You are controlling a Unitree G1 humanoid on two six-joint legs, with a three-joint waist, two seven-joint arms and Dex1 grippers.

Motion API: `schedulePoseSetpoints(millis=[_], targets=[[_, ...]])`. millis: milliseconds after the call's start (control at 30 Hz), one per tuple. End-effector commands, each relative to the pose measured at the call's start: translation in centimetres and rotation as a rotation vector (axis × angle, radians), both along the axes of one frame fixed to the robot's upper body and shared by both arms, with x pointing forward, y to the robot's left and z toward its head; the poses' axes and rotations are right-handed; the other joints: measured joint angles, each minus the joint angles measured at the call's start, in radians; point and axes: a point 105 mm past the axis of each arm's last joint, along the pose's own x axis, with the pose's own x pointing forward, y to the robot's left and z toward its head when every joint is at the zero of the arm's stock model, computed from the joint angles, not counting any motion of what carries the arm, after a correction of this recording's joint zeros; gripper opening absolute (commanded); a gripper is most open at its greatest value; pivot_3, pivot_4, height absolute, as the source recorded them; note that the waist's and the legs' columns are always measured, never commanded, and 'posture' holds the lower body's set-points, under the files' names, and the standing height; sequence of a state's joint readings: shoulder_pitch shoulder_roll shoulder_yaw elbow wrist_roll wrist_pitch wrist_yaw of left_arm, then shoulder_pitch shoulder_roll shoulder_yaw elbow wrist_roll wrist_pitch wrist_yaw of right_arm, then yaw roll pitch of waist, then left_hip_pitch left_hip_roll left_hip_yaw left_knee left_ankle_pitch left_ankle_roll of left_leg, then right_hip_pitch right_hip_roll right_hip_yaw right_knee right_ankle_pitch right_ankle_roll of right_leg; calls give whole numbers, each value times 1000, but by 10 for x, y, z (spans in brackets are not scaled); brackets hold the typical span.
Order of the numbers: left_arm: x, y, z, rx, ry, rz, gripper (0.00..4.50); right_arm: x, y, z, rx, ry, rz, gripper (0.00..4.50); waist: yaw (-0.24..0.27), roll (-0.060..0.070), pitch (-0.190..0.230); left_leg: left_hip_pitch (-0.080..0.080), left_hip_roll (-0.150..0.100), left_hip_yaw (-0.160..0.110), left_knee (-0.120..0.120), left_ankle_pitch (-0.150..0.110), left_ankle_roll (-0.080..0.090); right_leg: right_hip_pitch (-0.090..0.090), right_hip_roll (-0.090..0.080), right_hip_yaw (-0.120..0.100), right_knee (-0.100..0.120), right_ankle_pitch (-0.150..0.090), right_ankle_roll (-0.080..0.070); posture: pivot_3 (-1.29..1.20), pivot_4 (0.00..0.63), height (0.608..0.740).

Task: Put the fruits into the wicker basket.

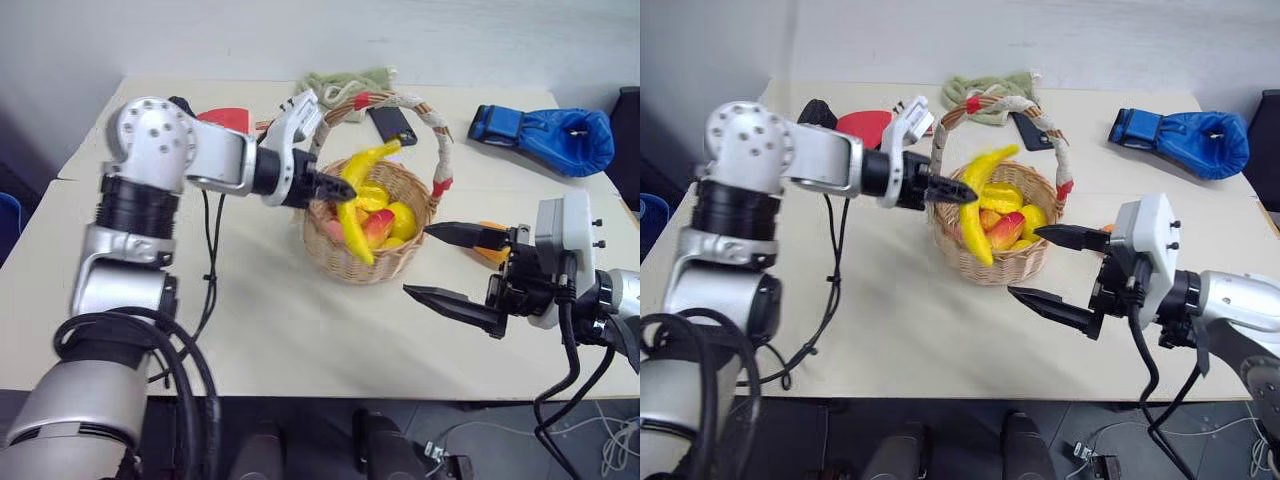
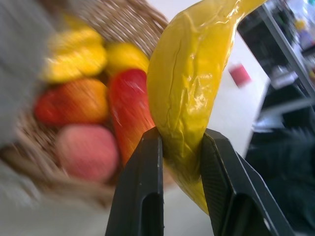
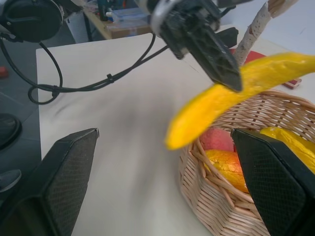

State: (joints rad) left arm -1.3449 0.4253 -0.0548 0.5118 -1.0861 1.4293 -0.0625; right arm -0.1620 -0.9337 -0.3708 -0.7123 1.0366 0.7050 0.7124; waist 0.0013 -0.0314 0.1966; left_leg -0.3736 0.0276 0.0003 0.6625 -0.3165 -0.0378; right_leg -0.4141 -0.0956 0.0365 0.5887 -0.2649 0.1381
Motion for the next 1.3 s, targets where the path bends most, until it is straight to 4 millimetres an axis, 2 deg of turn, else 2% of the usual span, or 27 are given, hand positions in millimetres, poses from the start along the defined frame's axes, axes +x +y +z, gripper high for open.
schedulePoseSetpoints(millis=[33, 233, 300, 433, 667, 733, 800, 867, 933, 1000, 1067, 1133, 1300], targets=[[11, -4, 14, -64, -5, 88, 737, -8, 1, 9, -1, -53, -10, 4500, -1, 0, 0, 0, 0, 0, 0, 0, 0, 0, 0, 0, -1, 1, 2, 0, 150, 740], [4, -17, 5, -74, 50, 84, 2686, -9, 0, 8, 6, -54, -26, 4500, 0, 0, 0, -2, 0, 0, 0, 1, -1, 0, 0, 0, -1, 4, 7, 0, 150, 740], [-2, -8, 11, -62, 16, 66, 3278, -8, -1, 8, 9, -53, -32, 4500, -1, 0, 0, -2, 0, 0, 0, 1, -1, 0, 0, 0, -1, 4, 7, 0, 150, 740], [-9, 6, 18, -34, -41, 52, 3278, -6, -5, 8, 11, -52, -46, 4500, -3, 0, 0, -2, 0, 0, 0, 2, -4, 0, 0, 0, -1, 4, 7, 0, 150, 740], [-36, 52, 26, -25, -121, -62, 3278, -2, -22, 3, -12, -22, -117, 4500, -5, 0, 0, -1, 1, 0, 0, 3, -5, -1, 0, 0, 1, 3, 7, 0, 150, 740], [-58, 78, 31, -26, -212, -134, 3278, -2, -42, 0, -32, 0, -198, 4500, -5, 1, 0, -1, 1, 0, 0, 3, -5, -1, 0, 0, 2, 3, 6, 0, 150, 740], [-76, 96, 27, 33, -354, -229, 3278, -3, -62, -2, -49, 20, -276, 4500, -9, 1, 0, -1, 1, 2, -2, 3, -5, -2, 0, 1, 2, 3, 5, 0, 150, 740], [-91, 108, 20, 90, -495, -368, 3278, -3, -84, -6, -69, 40, -365, 4500, -4, 1, 0, 0, 2, 5, -5, 3, -5, -3, 0, 1, 2, 1, 3, 0, 150, 740], [-101, 114, 16, 112, -550, -467, 3278, -3, -99, -9, -83, 53, -423, 4500, 10, 1, 0, 1, 2, 6, -4, 2, -4, -3, -1, 0, -2, -2, -2, 0, 150, 740], [-109, 114, 16, 105, -622, -553, 3278, -4, -116, -12, -88, 67, -493, 4500, 23, 1, 0, 0, 2, 6, -1, -1, 1, -1, -1, 0, -3, -8, -15, 0, 150, 740], [-117, 101, 28, 4, -671, -628, 3278, -8, -150, -17, -102, 79, -633, 4500, 28, 1, 0, 1, 1, 5, 2, -3, 4, 1, -1, 0, -3, -8, -15, 0, 150, 740], [-118, 87, 36, -81, -707, -670, 3278, -8, -172, -22, -111, 93, -721, 4500, 31, 0, 0, 1, 0, 4, 5, -4, 7, 5, -1, 1, -3, -7, -15, 0, 150, 740], [-113, 61, 27, -102, -754, -740, 3278, 4, -192, -41, -186, 128, -795, 4500, -3, 0, 0, 4, 0, 7, 6, -5, 9, 6, 0, 5, -2, -4, -10, 0, 150, 740]])
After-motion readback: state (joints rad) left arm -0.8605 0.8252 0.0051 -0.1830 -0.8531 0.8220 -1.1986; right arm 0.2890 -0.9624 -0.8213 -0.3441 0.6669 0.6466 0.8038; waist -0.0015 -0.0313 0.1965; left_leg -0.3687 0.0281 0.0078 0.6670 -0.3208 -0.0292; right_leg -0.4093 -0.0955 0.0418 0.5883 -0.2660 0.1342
